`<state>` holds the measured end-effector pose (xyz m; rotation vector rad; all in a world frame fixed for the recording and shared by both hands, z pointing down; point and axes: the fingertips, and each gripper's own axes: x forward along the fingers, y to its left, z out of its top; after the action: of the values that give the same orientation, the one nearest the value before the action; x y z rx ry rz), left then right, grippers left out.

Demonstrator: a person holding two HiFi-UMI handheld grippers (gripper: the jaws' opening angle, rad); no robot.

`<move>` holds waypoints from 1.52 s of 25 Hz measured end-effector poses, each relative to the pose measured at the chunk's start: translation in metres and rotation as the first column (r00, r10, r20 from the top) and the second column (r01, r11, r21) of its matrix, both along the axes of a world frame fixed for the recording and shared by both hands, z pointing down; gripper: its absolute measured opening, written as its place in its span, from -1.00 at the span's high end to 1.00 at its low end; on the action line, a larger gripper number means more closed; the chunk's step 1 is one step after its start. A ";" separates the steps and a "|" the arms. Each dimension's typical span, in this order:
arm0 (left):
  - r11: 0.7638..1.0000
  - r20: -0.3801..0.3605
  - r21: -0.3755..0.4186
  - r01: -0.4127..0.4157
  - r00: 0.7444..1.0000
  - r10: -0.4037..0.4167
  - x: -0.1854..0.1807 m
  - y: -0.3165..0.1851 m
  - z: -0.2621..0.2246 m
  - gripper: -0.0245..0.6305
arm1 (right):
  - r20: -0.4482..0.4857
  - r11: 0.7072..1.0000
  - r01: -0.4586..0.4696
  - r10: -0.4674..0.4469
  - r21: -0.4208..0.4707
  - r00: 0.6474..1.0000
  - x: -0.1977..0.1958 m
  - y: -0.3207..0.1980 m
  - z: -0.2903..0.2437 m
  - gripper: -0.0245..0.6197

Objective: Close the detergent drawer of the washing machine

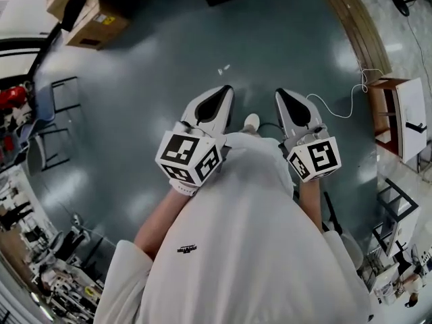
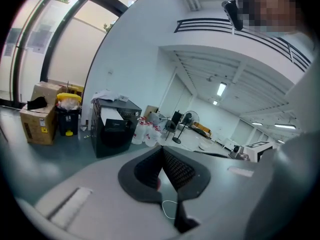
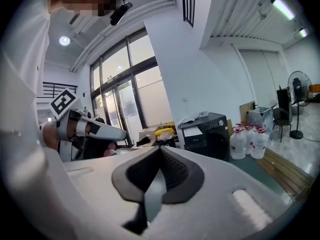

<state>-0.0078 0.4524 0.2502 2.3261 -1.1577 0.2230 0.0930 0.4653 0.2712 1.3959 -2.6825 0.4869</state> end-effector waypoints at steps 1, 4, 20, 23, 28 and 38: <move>1.000 -0.001 0.006 0.022 1.000 -0.022 0.000 0.001 -0.001 0.88 | 0.000 1.000 0.020 -0.020 0.005 1.000 -0.002 0.000 -0.001 0.92; 0.997 -0.002 0.022 0.072 0.997 -0.072 -0.001 0.004 -0.004 0.88 | -0.014 0.995 0.088 -0.088 0.042 0.996 -0.007 -0.003 -0.007 0.92; 0.999 0.011 0.008 0.046 0.999 -0.046 0.022 -0.013 -0.001 0.88 | 0.024 0.999 0.046 -0.046 0.019 0.999 0.021 -0.018 -0.007 0.92; 0.999 -0.001 0.000 0.034 0.999 -0.034 0.024 -0.025 0.004 0.88 | 0.014 0.999 0.044 -0.044 0.014 0.999 0.018 -0.027 -0.005 0.92; 0.999 -0.007 -0.009 0.042 0.999 -0.043 0.018 -0.055 0.003 0.88 | 0.050 0.999 0.053 -0.052 -0.003 0.997 0.014 -0.053 -0.006 0.92; 0.996 -0.030 -0.030 0.079 0.996 -0.080 -0.038 -0.124 0.009 0.88 | 0.028 0.999 0.050 -0.049 -0.003 0.998 -0.035 -0.132 -0.008 0.92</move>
<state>-0.0454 0.3284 0.2590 2.2454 -1.2212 0.1727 0.0582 0.3334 0.2634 1.3278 -2.7291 0.5111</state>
